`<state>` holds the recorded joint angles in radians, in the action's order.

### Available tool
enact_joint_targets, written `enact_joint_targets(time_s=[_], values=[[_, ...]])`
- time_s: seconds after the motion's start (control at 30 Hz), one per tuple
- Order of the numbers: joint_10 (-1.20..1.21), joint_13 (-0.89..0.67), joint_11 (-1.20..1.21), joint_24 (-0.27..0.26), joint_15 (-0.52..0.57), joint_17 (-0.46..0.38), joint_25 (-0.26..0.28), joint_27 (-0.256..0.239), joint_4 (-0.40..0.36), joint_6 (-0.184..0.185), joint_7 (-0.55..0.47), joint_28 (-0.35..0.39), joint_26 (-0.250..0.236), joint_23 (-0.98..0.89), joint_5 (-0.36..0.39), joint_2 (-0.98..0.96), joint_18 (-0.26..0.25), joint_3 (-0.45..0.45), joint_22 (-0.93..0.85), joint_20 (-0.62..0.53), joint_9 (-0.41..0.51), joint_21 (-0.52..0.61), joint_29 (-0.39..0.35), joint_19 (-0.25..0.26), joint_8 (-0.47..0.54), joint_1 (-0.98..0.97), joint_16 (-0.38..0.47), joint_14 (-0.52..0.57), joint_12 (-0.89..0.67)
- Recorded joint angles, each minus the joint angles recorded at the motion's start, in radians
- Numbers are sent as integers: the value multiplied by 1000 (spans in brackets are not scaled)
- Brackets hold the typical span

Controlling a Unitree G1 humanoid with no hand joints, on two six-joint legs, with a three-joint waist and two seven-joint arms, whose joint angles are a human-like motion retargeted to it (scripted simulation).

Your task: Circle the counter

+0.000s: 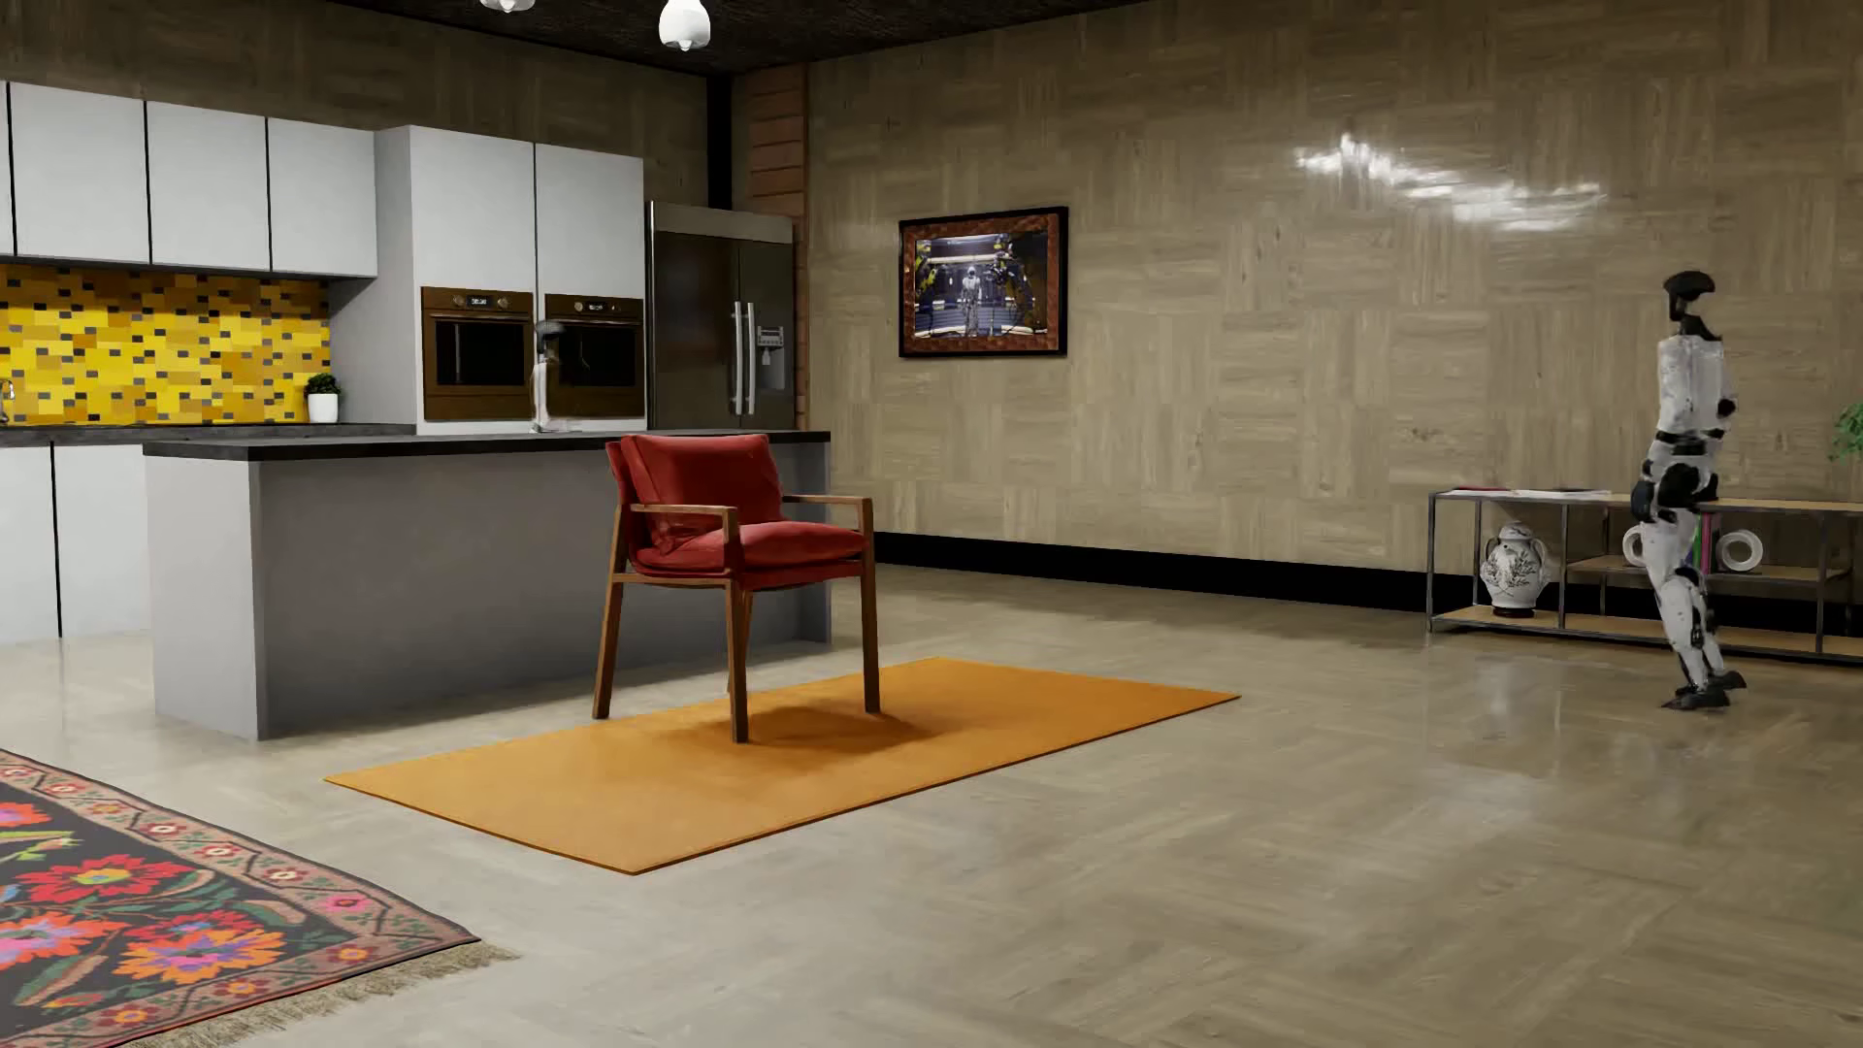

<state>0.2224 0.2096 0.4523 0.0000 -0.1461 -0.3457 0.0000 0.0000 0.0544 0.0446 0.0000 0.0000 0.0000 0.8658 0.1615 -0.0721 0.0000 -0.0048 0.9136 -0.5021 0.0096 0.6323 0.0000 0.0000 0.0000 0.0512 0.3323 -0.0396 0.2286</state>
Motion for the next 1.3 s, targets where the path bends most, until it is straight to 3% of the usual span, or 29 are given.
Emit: enact_joint_targets(time_s=[0.03,0.1,0.27,0.33,0.43,0.53,0.6,0.63,0.7,0.73,0.77,0.83,0.87,0.97,1.0,1.03,1.07,1.1,1.13,1.2,1.27,1.3], values=[[98,4,7,0,10,-3,0,0,-3,-4,0,0,0,-11,1,1,0,-2,-1,-6,2,4,0,0,0,-3,3,-37,4],[288,10,26,0,15,-7,0,0,-15,-9,0,0,0,-33,10,-3,0,32,-1,2,0,12,0,0,0,-42,8,-242,18],[759,-21,27,0,-100,-39,0,0,15,11,0,0,0,-155,25,123,0,130,-44,47,89,-25,0,0,0,-351,4,-275,50],[709,-45,-8,0,-174,-19,0,0,16,-19,0,0,0,-175,-12,177,0,211,-36,52,85,-57,0,0,0,-456,16,-246,78],[552,-90,-50,0,-319,-40,0,0,44,-22,0,0,0,-219,-27,302,0,241,15,27,106,-25,0,0,0,-584,20,-116,95],[436,-130,-58,0,-360,-41,0,0,64,-18,0,0,0,-209,-40,401,0,278,63,-3,107,-5,0,0,0,-659,16,-98,97],[510,-123,-43,0,-305,-35,0,0,65,-25,0,0,0,-165,-67,450,0,311,86,7,97,-17,0,0,0,-687,15,-123,109],[571,-106,-5,0,-226,-27,0,0,62,-36,0,0,0,-143,-81,449,0,330,99,12,89,2,0,0,0,-694,17,-131,109],[670,-71,191,0,57,-15,0,0,23,-59,0,0,0,-58,-116,396,0,322,129,-9,84,45,0,0,0,-652,17,-189,97],[681,-53,366,0,205,-12,0,0,4,-49,0,0,0,-17,-118,320,0,297,128,-9,83,56,0,0,0,-604,13,-228,89],[673,-38,574,0,281,-16,0,0,-15,-39,0,0,0,8,-120,216,0,268,107,-4,91,66,0,0,0,-541,8,-261,81],[614,9,864,0,256,-20,0,0,-46,-17,0,0,0,13,-114,5,0,174,41,0,111,43,0,0,0,-385,5,-309,61],[558,28,874,0,244,-19,0,0,-45,2,0,0,0,14,-100,-102,0,121,6,5,115,36,0,0,0,-298,6,-315,46],[363,67,460,0,373,-33,0,0,-35,39,0,0,0,18,-76,-325,0,-29,-110,51,126,44,0,0,0,-23,21,-310,26],[315,79,275,0,370,-37,0,0,-29,47,0,0,0,11,-83,-368,0,-76,-145,46,121,40,0,0,0,56,32,-329,12],[286,85,128,0,259,-38,0,0,-27,47,0,0,0,6,-89,-409,0,-106,-176,54,111,36,0,0,0,120,43,-354,-4],[275,92,45,0,83,-41,0,0,-22,50,0,0,0,1,-98,-440,0,-130,-194,56,105,34,0,0,0,178,52,-378,-23],[280,96,40,0,-16,-43,0,0,-12,57,0,0,0,-1,-113,-459,0,-155,-200,58,104,32,0,0,0,219,56,-389,-42],[301,99,64,0,62,-41,0,0,-4,61,0,0,0,3,-121,-480,0,-180,-194,70,104,27,0,0,0,247,53,-375,-52],[432,101,183,0,387,-34,0,0,45,88,0,0,0,28,-87,-538,0,-207,-151,102,91,33,0,0,0,251,34,-207,-32],[755,87,276,0,415,-26,0,0,81,109,0,0,0,65,-8,-477,0,-138,-84,80,72,57,0,0,0,130,21,62,3],[947,76,276,0,369,-17,0,0,102,113,0,0,0,73,32,-415,0,-101,-76,68,66,31,0,0,0,18,22,61,23]])
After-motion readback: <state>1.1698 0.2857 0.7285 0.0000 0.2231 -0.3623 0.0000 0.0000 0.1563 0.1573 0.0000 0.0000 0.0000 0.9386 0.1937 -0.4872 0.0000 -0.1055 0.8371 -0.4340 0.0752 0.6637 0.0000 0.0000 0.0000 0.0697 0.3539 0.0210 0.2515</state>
